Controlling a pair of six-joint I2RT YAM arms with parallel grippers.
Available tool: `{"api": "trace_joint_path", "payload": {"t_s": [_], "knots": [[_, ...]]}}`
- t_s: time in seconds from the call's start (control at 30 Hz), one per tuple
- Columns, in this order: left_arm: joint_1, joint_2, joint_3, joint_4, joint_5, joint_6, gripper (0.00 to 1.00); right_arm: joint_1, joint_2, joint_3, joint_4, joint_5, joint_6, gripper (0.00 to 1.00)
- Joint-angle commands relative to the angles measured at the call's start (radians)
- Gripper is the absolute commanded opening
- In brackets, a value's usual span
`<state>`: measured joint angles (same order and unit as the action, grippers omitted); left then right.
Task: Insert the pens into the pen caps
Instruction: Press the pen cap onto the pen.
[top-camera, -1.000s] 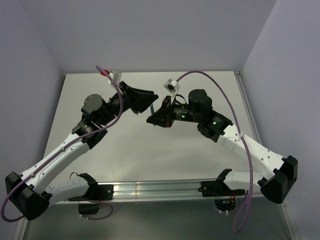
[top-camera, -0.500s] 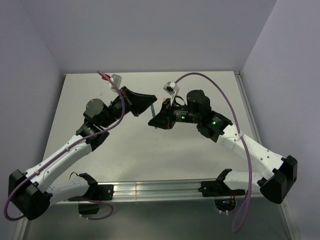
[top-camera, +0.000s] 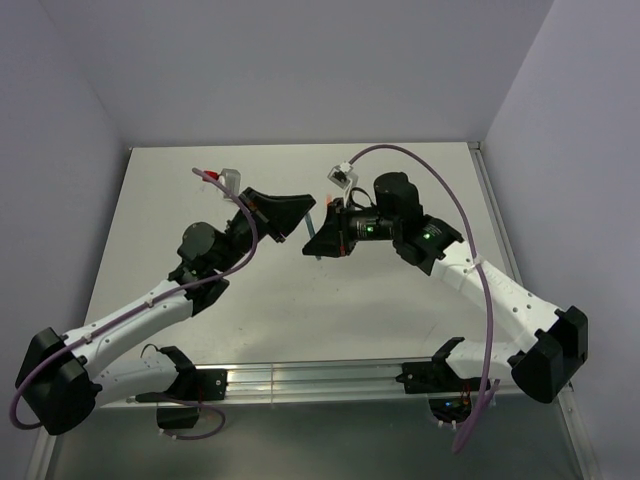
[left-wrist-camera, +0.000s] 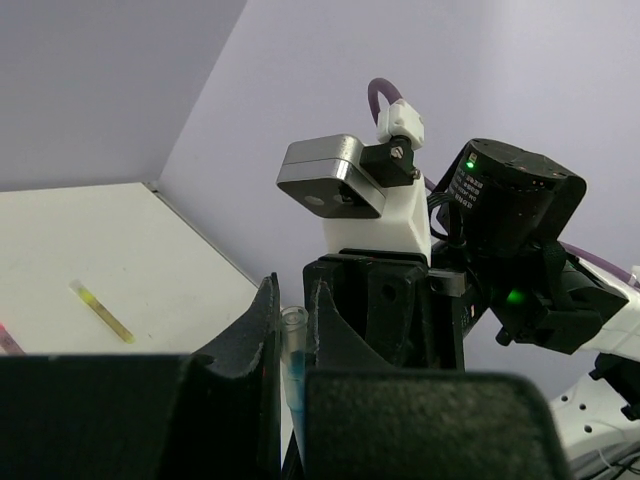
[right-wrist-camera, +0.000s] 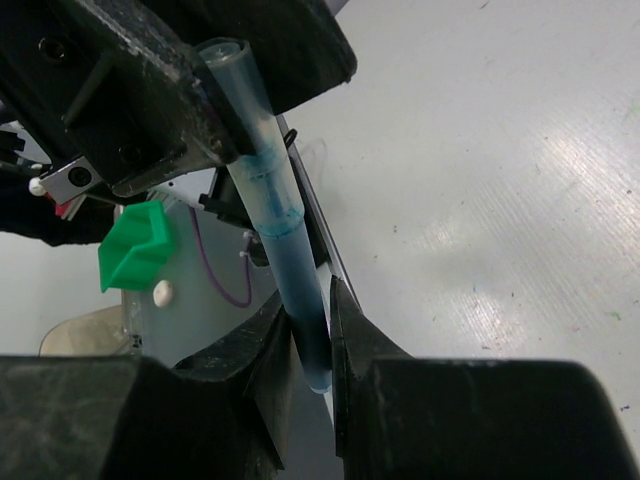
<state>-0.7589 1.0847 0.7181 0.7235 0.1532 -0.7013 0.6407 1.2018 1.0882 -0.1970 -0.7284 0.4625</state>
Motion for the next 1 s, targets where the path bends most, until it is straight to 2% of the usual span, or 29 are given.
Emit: {"api": "trace_joint_path", "payload": {"t_s": [0.0,0.2,0.5,0.77,0.97], "knots": [[-0.089,0.020,-0.077,-0.148,0.275,0.005,0.00,-0.088,0.018,0.179,0.300,0.240,0.068,0.00],[-0.091,0.046,-0.089,-0.119,0.336,-0.058,0.00,-0.092,0.033,0.237,0.295,0.296,0.002,0.00],[-0.091,0.107,-0.052,-0.211,0.414,-0.105,0.00,-0.092,0.012,0.243,0.297,0.354,-0.084,0.00],[-0.091,0.077,0.007,-0.360,0.385,-0.083,0.00,-0.092,-0.057,0.187,0.268,0.448,-0.130,0.00],[-0.089,0.041,0.037,-0.440,0.355,-0.052,0.00,-0.092,-0.076,0.179,0.252,0.425,-0.111,0.00]]}}
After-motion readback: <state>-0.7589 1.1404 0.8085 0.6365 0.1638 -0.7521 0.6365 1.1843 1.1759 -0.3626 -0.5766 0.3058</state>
